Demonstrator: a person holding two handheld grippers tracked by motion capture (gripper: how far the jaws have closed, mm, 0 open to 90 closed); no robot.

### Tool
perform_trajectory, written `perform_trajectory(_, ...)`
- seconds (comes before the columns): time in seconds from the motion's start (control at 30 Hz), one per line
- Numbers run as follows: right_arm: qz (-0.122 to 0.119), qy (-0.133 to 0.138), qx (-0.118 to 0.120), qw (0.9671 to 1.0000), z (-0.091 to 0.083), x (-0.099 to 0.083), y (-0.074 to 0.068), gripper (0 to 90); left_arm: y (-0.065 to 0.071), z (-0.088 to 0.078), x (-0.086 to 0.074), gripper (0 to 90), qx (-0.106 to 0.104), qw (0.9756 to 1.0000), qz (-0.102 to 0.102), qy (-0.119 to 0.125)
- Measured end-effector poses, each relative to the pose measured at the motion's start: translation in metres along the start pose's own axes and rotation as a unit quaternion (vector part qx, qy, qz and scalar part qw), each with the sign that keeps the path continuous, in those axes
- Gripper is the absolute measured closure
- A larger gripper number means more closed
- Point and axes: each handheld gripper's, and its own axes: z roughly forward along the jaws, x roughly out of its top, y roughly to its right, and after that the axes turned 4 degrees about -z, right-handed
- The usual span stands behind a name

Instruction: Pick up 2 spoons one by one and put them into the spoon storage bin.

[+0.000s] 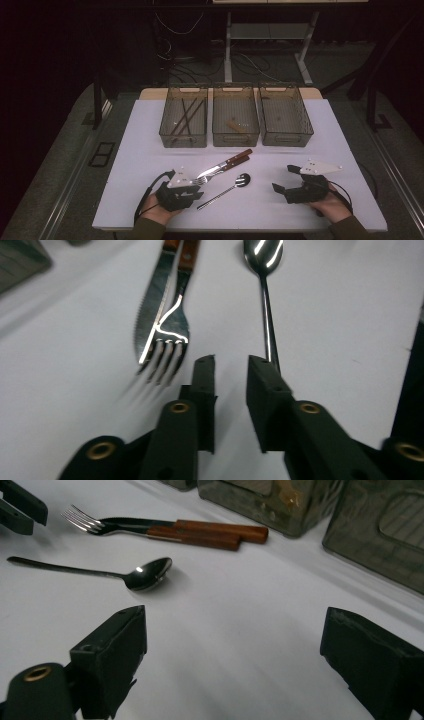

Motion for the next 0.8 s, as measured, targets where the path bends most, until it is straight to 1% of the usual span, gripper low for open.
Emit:
perform_trajectory(0.03,-0.001,0.002,0.001,1.0000,0.001,0.002,-0.001,11.7,-0.003,-0.003,-0.003,69.0,-0.003,0.9999,-0.009,0.011)
perform_trajectory(0.07,-0.002,0.004,0.004,1.0000,0.002,0.004,-0.001,11.6,-0.007,-0.007,-0.006,65.1,-0.012,0.9996,-0.017,0.021)
perform_trajectory(0.1,0.002,0.010,0.009,0.9999,0.004,0.007,-0.002,11.7,-0.009,-0.009,-0.009,58.9,-0.016,0.9993,-0.019,0.027)
perform_trajectory(0.13,0.002,0.012,0.012,0.9999,0.005,0.009,-0.003,11.7,-0.013,-0.013,-0.013,56.2,-0.021,0.9990,-0.022,0.033)
perform_trajectory(0.2,0.002,0.015,0.017,0.9997,0.009,0.015,-0.005,13.4,-0.017,-0.017,-0.017,48.6,-0.021,0.9984,-0.027,0.046)
perform_trajectory(0.27,-0.003,0.007,0.022,0.9997,0.012,0.021,-0.007,15.1,-0.022,-0.022,-0.020,41.3,-0.019,0.9976,-0.033,0.058)
perform_trajectory(0.33,0.002,-0.005,0.033,0.9994,0.017,0.027,-0.008,15.0,-0.028,-0.024,-0.024,34.3,-0.014,0.9972,-0.038,0.063)
perform_trajectory(0.43,-0.005,-0.023,0.056,0.9982,0.027,0.035,-0.010,15.0,-0.033,-0.021,-0.023,23.4,-0.012,0.9965,-0.045,0.069)
perform_trajectory(0.5,-0.013,-0.032,0.070,0.9969,0.035,0.040,-0.011,15.0,-0.036,-0.016,-0.020,16.1,-0.006,0.9970,-0.039,0.066)
perform_trajectory(0.57,-0.022,-0.038,0.083,0.9956,0.042,0.045,-0.013,15.0,-0.038,-0.012,-0.018,11.7,-0.004,0.9973,-0.034,0.065)
perform_trajectory(0.63,-0.027,-0.043,0.088,0.9948,0.049,0.049,-0.015,15.1,-0.040,-0.010,-0.015,4.0,-0.004,0.9969,-0.037,0.069)
perform_trajectory(0.7,-0.034,-0.048,0.093,0.9940,0.054,0.052,-0.016,16.0,-0.040,-0.010,-0.014,0.2,-0.001,0.9959,-0.044,0.079)
perform_trajectory(0.73,-0.036,-0.050,0.095,0.9935,0.057,0.054,-0.016,16.2,-0.040,-0.010,-0.014,0.0,0.002,0.9958,-0.044,0.081)
perform_trajectory(0.8,-0.043,-0.054,0.108,0.9917,0.062,0.056,-0.017,22.5,-0.040,-0.010,-0.014,0.0,0.002,0.9955,-0.046,0.083)
